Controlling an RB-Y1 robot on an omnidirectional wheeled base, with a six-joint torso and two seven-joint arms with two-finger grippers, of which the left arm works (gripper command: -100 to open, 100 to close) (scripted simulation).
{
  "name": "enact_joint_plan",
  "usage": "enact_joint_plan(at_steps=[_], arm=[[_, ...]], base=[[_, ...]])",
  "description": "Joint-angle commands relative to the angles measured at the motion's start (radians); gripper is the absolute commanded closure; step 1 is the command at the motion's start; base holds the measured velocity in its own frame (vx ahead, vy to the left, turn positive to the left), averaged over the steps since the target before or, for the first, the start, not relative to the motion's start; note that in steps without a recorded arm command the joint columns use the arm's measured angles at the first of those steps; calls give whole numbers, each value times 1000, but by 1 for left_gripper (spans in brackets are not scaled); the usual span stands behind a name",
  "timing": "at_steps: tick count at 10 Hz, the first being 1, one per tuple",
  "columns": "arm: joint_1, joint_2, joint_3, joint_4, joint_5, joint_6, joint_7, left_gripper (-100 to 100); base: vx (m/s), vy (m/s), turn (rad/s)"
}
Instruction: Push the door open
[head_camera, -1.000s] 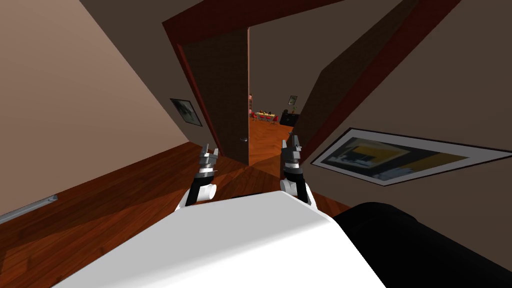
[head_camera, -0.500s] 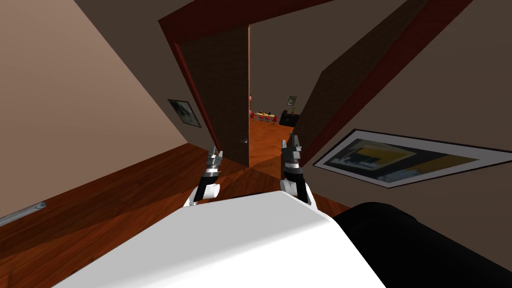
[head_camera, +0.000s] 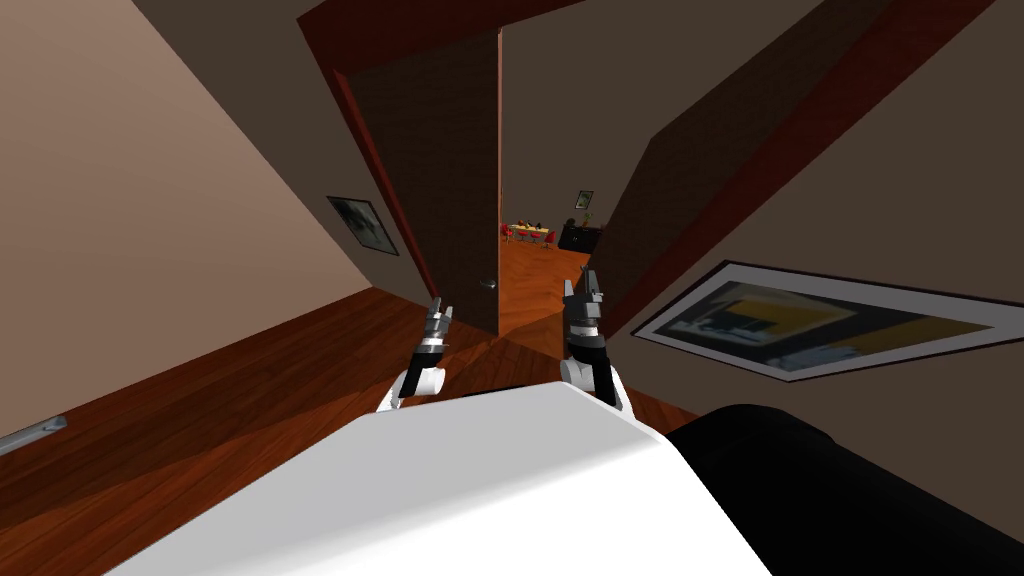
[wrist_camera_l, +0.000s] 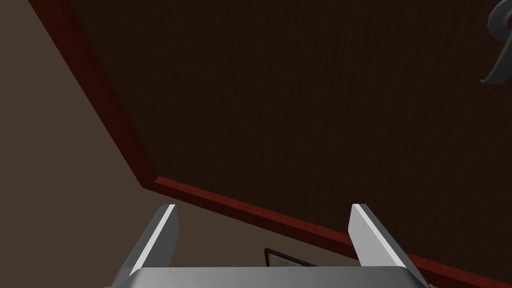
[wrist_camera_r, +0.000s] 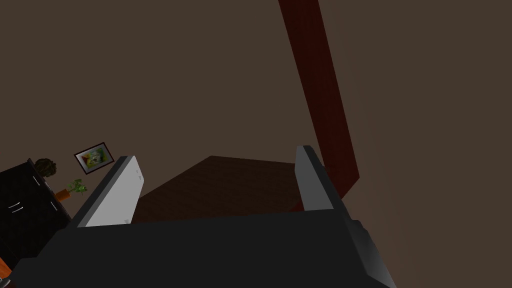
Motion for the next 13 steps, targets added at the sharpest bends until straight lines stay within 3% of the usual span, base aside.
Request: enact_joint_plan(at_steps=[1, 4, 13], arm=[[-17, 2, -8, 50, -5, -13, 2, -100], [-43, 2, -19, 123, -13, -31, 2, -100], [-156, -10, -69, 427, -49, -107, 2, -100]], base=[[75, 25, -28], [89, 32, -18], [90, 32, -22]])
